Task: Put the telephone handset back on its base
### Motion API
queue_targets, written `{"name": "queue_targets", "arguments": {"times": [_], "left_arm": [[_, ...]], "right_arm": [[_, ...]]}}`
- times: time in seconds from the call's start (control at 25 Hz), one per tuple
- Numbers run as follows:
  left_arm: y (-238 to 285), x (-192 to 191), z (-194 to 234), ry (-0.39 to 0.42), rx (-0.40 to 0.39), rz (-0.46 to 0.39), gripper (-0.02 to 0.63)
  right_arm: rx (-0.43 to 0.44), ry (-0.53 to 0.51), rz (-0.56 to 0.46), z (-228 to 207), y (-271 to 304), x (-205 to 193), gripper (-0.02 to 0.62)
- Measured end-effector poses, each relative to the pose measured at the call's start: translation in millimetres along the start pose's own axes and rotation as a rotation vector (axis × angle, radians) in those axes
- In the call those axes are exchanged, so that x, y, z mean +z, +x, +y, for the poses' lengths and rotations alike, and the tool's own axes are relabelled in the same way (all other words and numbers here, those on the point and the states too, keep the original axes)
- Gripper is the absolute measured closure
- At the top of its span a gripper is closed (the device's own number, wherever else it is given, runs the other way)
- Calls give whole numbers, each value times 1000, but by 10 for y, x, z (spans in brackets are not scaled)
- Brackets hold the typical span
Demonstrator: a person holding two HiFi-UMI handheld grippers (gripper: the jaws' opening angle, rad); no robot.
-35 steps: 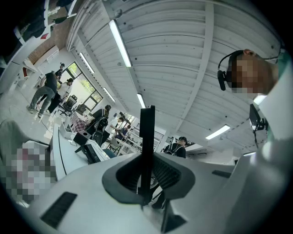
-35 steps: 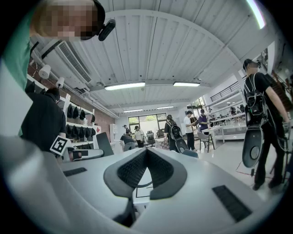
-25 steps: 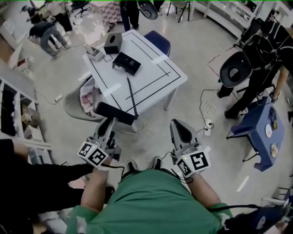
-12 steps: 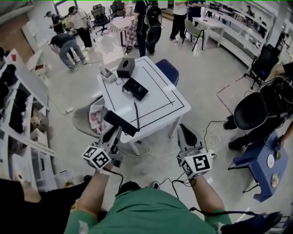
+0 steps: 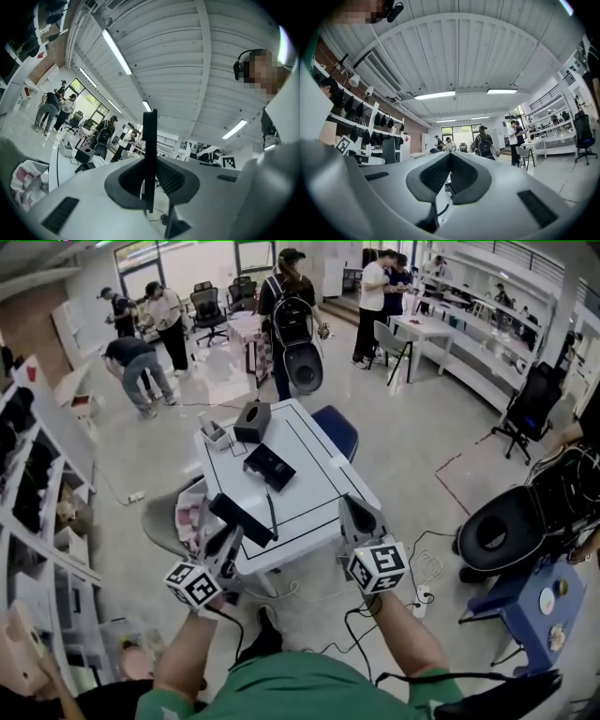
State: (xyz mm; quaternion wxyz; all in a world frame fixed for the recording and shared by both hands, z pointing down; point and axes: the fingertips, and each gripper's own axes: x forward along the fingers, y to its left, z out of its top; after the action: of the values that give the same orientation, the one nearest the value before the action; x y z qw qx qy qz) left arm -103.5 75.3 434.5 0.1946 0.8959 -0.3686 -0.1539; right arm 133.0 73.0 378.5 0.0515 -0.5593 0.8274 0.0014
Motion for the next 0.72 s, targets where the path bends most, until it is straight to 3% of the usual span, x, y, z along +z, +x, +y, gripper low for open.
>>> {"name": "queue_targets", "arguments": {"times": [0.28, 0.72], "left_arm": [[276, 132, 391, -53, -26, -26, 526], [855, 389, 1199, -143, -136, -31, 526]], "right_arm": [[20, 6, 42, 171, 414, -160, 574], [-44, -6, 127, 264, 1346, -396, 572]]}}
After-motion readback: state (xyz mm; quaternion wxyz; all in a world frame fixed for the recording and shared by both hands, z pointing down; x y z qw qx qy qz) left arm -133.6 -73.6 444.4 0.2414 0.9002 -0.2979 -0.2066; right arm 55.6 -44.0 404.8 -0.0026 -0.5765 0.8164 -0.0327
